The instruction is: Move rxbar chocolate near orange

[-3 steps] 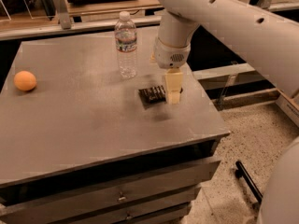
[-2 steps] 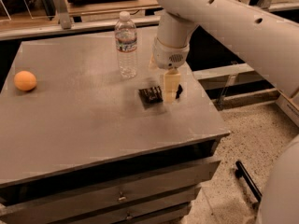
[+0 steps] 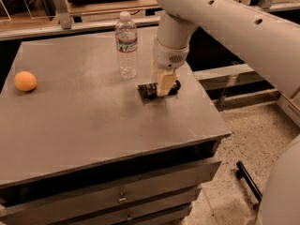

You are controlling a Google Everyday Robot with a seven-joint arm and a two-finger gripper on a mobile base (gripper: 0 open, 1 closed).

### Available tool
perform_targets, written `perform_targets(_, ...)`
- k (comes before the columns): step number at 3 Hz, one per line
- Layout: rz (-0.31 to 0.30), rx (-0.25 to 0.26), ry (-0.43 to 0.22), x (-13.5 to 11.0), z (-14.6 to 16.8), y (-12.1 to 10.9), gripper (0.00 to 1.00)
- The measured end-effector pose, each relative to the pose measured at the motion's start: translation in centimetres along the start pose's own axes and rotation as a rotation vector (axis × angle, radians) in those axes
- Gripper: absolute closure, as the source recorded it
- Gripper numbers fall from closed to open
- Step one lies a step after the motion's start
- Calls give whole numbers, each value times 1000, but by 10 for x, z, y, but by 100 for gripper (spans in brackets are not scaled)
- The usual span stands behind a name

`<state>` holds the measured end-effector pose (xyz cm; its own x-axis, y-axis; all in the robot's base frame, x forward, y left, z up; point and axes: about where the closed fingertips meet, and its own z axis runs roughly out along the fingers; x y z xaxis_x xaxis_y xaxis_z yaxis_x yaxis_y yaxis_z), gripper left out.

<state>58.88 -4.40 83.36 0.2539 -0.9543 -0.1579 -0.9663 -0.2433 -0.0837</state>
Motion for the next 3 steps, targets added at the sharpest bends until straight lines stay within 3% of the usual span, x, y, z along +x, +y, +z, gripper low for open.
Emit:
perform_targets(1, -1, 2, -2, -1, 2, -1, 89)
perform_targets(2, -3, 2, -7, -2, 2, -2, 100)
perform_targets(3, -62, 71, -77, -30, -26, -9, 100)
